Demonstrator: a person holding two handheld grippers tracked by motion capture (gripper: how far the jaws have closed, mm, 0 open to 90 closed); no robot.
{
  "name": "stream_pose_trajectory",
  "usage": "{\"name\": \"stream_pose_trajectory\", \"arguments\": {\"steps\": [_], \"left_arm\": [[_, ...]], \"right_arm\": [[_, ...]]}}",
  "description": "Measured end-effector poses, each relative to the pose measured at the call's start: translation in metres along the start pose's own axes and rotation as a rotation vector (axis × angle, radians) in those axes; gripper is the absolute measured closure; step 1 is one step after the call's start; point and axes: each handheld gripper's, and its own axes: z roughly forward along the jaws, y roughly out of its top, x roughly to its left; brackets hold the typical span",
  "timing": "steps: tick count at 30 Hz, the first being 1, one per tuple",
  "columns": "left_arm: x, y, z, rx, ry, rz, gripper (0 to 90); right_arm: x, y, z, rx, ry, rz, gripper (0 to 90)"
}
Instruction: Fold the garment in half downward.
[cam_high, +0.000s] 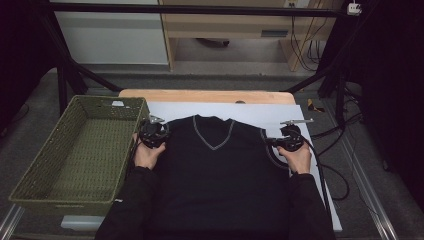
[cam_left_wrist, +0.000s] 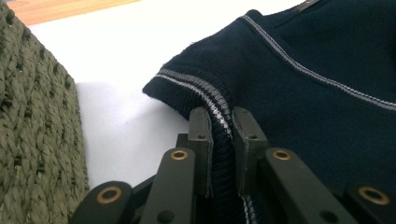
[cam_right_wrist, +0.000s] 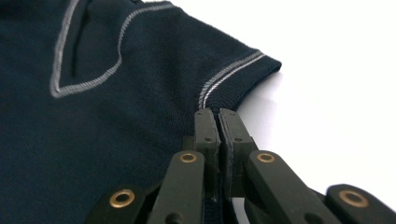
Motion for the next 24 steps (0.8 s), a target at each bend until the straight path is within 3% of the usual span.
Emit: {"name": "stream_pose_trajectory", "arguments": {"steps": [4, 5, 7, 8, 10, 13, 16, 18, 19, 20, 24], "left_arm": [[0.002, -0.008, 0.012, 0.036, 0.001, 0.001, 79.0], [0.003, -0.01, 0.014, 0.043, -0.002, -0.004, 78.9], [0.005, -0.012, 0.016, 0.043, -0.006, -0.012, 78.8], [0.005, -0.013, 0.016, 0.04, -0.009, -0.018, 78.7], [0.005, -0.013, 0.016, 0.035, -0.011, -0.02, 78.5], [0.006, -0.014, 0.017, 0.039, -0.011, -0.019, 78.2], [0.007, -0.015, 0.019, 0.043, -0.013, -0.025, 78.0], [0.008, -0.016, 0.02, 0.047, -0.017, -0.032, 77.9], [0.008, -0.016, 0.021, 0.049, -0.018, -0.034, 77.9], [0.008, -0.017, 0.021, 0.049, -0.02, -0.037, 78.0], [0.009, -0.016, 0.021, 0.05, -0.024, -0.033, 78.2]], "right_arm": [[0.002, -0.005, 0.018, 0.053, -0.011, -0.036, 84.8], [0.002, -0.006, 0.02, 0.03, -0.025, -0.046, 80.4], [0.002, -0.007, 0.022, -0.009, -0.06, -0.056, 56.3], [0.001, -0.007, 0.022, -0.004, -0.079, -0.059, 54.0], [0.001, -0.008, 0.025, 0.029, -0.056, -0.056, 49.7], [0.005, -0.012, 0.032, 0.065, -0.071, -0.086, 45.4], [0.01, -0.014, 0.033, 0.063, -0.116, -0.134, 55.7], [0.01, -0.012, 0.032, 0.077, -0.092, -0.096, 70.0], [0.008, -0.011, 0.031, 0.089, -0.056, -0.049, 80.7], [0.006, -0.011, 0.031, 0.099, -0.022, -0.009, 81.2], [0.004, -0.01, 0.031, 0.102, -0.004, 0.018, 83.6]]}}
